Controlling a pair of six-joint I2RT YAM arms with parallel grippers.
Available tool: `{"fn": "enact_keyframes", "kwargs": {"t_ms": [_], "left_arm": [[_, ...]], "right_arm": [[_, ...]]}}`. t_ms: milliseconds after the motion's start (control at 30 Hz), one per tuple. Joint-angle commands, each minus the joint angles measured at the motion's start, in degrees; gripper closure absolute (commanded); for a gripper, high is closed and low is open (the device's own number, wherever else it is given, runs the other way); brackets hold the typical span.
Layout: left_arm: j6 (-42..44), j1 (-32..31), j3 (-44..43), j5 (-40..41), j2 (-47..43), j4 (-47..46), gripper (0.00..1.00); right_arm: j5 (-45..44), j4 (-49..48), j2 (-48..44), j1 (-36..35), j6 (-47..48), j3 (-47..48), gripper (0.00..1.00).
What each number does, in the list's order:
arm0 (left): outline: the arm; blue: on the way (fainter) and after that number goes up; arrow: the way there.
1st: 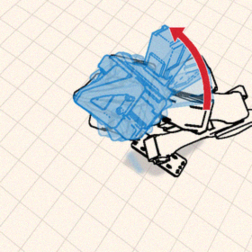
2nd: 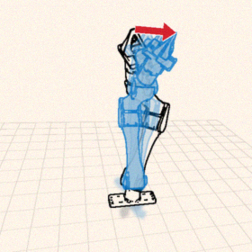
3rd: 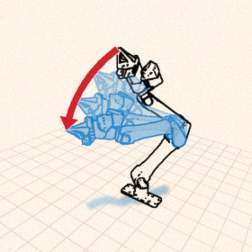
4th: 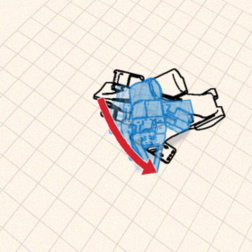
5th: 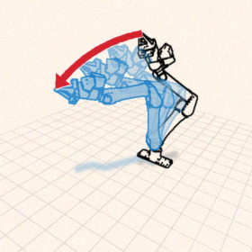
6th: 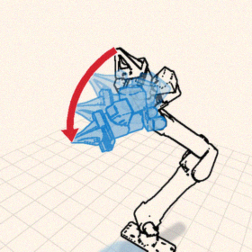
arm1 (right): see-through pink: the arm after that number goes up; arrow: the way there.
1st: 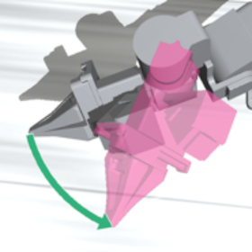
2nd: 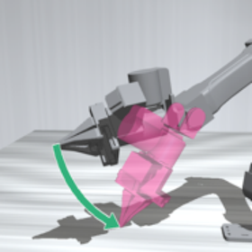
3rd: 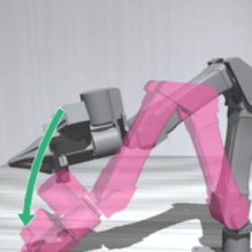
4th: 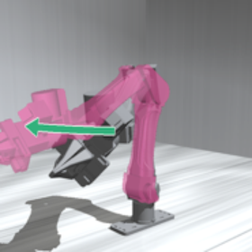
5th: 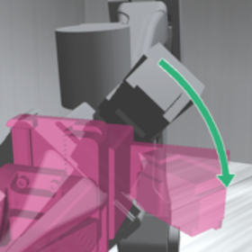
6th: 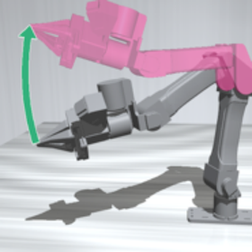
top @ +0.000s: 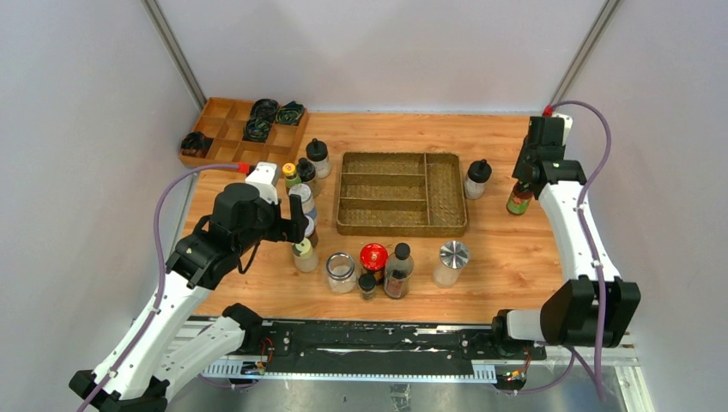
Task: Organize the condiment bottles
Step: Pick up the bottle from the center of the board, then place the bottle in the storage box.
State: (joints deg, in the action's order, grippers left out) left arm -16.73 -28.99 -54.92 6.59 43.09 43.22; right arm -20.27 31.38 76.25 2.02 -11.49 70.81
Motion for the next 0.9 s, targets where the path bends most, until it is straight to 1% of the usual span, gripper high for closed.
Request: {"fn": "enact_keyframes", "kwargs": {"t_ms": [0, 33, 100, 233, 367, 467, 567, 700, 800, 867], "left_arm": [[-0.13, 0.34, 0.49, -1.04, -0.1, -1.08, 0.01], [-0.22, 0.34, 0.55, -1.05, -0.11, -1.05, 0.01], [-0.4, 0.34, 0.6, -1.12, -0.09, -1.03, 0.01], [-0.58, 0.34, 0.81, -1.14, -0.11, -1.19, 0.01], [-0.76, 0.34, 0.69, -1.36, -0.06, -1.16, 0.01], [-0.67, 0.34, 0.69, -1.23, -0.12, -1.21, 0.01], [-0.51, 0.34, 0.64, -1.15, -0.26, -1.04, 0.01], [-0.58, 0.34, 0.45, -1.05, -0.24, -1.03, 0.01], [-0.84, 0.34, 0.42, -1.08, -0.21, -1.04, 0.01], [-0.85, 0.34, 0.5, -1.05, -0.27, -1.05, 0.01]], "right_arm": [[1.42, 2.08, -5.48, -1.57, 1.0, 7.99, 1.0], [2.28, 3.39, -5.76, -1.81, 0.88, 9.22, 1.0], [3.85, 5.67, -5.93, -4.72, 0.64, 11.93, 1.0], [2.63, 9.89, -4.1, -12.46, 1.07, 19.15, 1.0], [0.59, 13.51, 2.33, -20.41, 1.49, 31.12, 1.0], [0.27, 15.13, 8.29, -24.43, 1.67, 39.37, 1.0], [0.67, 15.52, 14.14, -26.37, 1.88, 46.2, 1.0], [2.53, 14.21, 21.76, -27.13, 1.92, 52.43, 1.0], [3.89, 12.41, 26.44, -27.41, 2.25, 55.01, 1.0], [4.31, 10.32, 28.38, -27.63, 2.63, 54.95, 1.0]]}}
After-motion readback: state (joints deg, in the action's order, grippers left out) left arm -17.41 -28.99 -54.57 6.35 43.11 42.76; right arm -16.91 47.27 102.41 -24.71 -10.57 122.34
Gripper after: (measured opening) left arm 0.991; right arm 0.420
